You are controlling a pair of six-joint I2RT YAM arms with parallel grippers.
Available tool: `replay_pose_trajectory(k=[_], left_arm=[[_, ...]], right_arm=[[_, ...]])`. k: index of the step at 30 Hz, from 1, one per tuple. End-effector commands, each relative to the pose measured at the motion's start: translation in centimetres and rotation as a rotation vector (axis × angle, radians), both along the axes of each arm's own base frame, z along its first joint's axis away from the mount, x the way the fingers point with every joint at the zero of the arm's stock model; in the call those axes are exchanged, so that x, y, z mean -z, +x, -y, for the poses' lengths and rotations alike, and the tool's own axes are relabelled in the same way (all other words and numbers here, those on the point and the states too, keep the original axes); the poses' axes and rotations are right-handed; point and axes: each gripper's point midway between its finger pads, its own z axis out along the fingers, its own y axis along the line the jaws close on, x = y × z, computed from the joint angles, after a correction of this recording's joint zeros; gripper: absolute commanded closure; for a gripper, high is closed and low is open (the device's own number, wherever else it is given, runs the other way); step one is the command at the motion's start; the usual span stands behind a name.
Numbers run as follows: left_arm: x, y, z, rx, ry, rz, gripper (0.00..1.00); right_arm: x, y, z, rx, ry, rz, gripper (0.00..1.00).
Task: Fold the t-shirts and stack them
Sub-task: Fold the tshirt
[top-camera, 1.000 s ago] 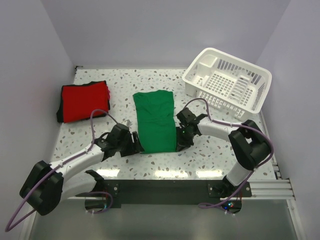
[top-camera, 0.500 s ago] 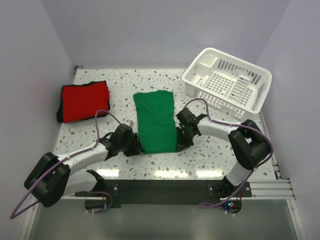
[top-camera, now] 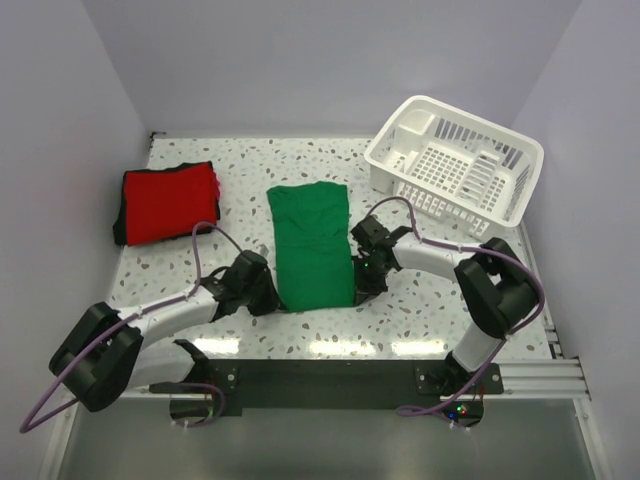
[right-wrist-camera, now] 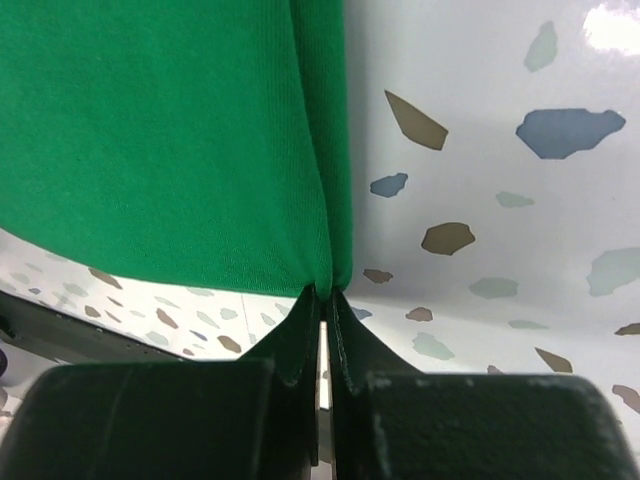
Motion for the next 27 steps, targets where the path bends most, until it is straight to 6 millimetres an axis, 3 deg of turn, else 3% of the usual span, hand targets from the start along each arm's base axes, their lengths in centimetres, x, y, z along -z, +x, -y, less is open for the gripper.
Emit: replay_pose_trajectory(k=[1,10,18,27], left_arm=[[0.6,-0.7,-1.9,-0.039,0.082,-0.02,1.0],[-1.3,-0.4,-0.8,-0.009,0.058,0.017,1.0],[-5.0,-1.5,0.0,0.074,0.057,0.026,1.0],[-8.4,-4.1,-0.3,0.143,0.038,0.006,1.0]], right_arm=[[-1.1,-0.5,1.1,-0.021,-0.054,0.009,1.0],[-2.9,-1.2,1.3,-0.034,-0.029,0.002,1.0],[-5.9,-4.2,2.0,-0.053,0.003,0.004,1.0],[-8.0,-7.8,3.3,-0.018,0.02,0.01,1.0]])
